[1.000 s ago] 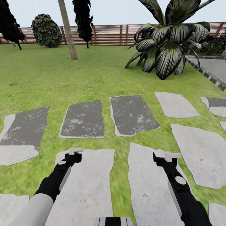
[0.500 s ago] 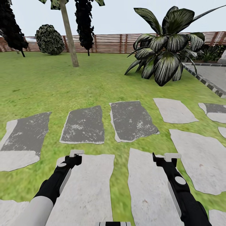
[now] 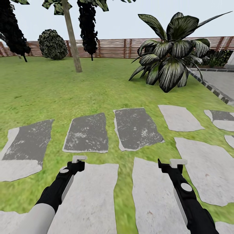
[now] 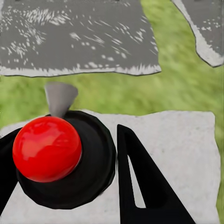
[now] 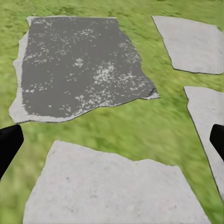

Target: In the garden, pick up the pesticide atomizer on the floor and spray pesticide onto both trees until each tree trunk is fully covered.

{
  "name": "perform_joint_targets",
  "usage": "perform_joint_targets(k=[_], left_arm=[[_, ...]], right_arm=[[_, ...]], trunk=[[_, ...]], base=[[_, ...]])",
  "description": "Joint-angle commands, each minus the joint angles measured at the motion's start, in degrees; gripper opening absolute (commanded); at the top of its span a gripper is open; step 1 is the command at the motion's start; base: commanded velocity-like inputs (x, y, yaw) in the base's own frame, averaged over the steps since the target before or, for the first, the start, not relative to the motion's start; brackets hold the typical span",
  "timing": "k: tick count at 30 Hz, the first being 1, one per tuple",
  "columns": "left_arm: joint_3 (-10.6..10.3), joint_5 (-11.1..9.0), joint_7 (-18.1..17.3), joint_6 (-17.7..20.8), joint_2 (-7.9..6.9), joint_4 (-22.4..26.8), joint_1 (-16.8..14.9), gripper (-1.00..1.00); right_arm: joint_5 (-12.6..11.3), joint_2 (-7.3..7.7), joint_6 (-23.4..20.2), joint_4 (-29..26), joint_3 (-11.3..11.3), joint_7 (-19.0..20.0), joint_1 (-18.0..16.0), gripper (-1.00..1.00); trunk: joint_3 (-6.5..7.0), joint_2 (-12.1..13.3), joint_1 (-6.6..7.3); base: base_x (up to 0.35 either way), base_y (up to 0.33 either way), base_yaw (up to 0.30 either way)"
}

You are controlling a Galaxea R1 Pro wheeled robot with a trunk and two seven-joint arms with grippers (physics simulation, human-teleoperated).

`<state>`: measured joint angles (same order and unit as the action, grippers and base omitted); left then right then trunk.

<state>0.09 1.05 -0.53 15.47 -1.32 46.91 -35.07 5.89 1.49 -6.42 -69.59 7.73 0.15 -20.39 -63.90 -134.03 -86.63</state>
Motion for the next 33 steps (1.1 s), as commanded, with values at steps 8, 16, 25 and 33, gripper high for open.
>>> perform_joint_targets(k=[8,16,25,33], left_arm=[[0.05,0.01,0.03,0.00,0.00,0.02,0.00,-1.00],[0.00,0.01,0.09,0.00,0.00,0.02,0.00,-1.00],[0.07,0.01,0.09,0.00,0.00,0.02,0.00,-1.00],[0.01,0.01,0.09,0.03,0.79,-0.06,0.00,-1.00]], right_arm=[[0.00,-0.01,0.00,-0.28,0.00,-0.06,0.00,1.00],[0.00,-0.03,0.00,-0.10,0.00,-0.07,0.00,1.00],[0.00,-0.06,0.00,-0.02,0.00,-0.07,0.00,1.00],[0.00,-0.09,-0.01,0.10,0.00,-0.07,0.00,1.00]], trunk=[[0.79,1.62,0.88],[1.35,1.62,0.88],[2.00,1.62,0.88],[2.56,1.62,0.88]], base=[[0.000,0.000,0.006],[0.000,0.000,0.124],[0.000,0.000,0.175],[0.000,0.000,0.180]])
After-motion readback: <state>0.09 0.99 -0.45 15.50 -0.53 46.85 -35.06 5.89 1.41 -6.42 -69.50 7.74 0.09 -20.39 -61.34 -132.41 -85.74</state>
